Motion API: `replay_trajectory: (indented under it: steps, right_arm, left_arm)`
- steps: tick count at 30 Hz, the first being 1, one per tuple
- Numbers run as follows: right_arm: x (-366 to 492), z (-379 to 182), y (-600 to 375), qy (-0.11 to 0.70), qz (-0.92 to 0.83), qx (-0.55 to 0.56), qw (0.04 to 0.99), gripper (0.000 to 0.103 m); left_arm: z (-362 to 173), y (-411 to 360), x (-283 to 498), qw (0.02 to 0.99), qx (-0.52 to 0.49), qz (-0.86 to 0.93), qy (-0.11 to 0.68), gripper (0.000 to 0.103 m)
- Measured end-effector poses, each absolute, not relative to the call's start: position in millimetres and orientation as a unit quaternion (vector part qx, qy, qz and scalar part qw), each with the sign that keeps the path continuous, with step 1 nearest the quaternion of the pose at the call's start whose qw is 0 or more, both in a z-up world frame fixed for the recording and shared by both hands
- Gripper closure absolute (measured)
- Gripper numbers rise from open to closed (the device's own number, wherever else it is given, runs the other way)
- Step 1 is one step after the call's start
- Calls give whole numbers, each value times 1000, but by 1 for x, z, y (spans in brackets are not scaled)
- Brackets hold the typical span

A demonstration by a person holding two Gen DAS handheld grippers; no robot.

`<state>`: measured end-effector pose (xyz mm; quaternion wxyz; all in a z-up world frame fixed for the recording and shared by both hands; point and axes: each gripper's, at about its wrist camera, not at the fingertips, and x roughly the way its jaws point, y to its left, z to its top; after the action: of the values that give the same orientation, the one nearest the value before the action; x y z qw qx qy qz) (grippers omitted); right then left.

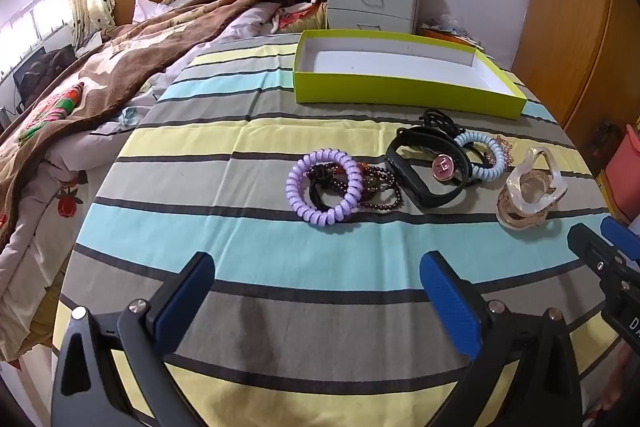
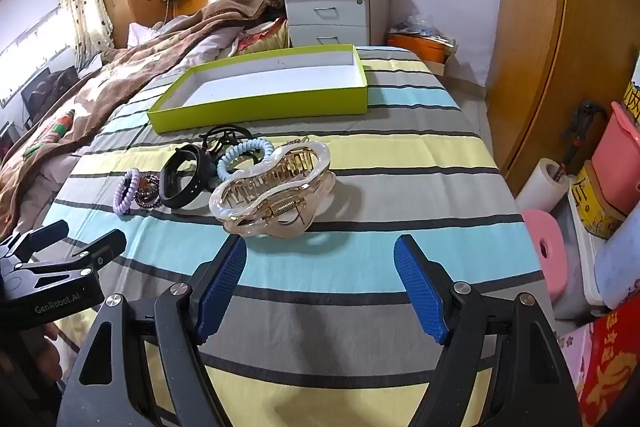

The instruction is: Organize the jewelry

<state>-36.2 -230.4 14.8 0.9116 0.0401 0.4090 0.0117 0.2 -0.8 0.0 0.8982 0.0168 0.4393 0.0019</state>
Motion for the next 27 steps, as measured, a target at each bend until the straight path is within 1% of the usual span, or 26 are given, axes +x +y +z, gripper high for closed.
replay_trajectory:
  steps: [8, 16, 21, 27]
  right_arm:
    - [-35, 18, -232, 408, 10, 41, 912, 27]
    - [-38, 18, -230, 400, 7, 43, 915, 27]
    - [-42, 18, -232, 397, 7, 44, 917, 27]
    - [-40, 19, -230, 396, 7, 42, 917, 27]
  left_arm:
    - [2, 5, 4, 897, -7, -16, 443, 0]
    - [4, 6, -1, 904, -20, -24, 426, 0]
    - [12, 0, -3, 910, 0, -14, 414, 0]
    - [14, -2, -3, 911, -6, -11, 412, 0]
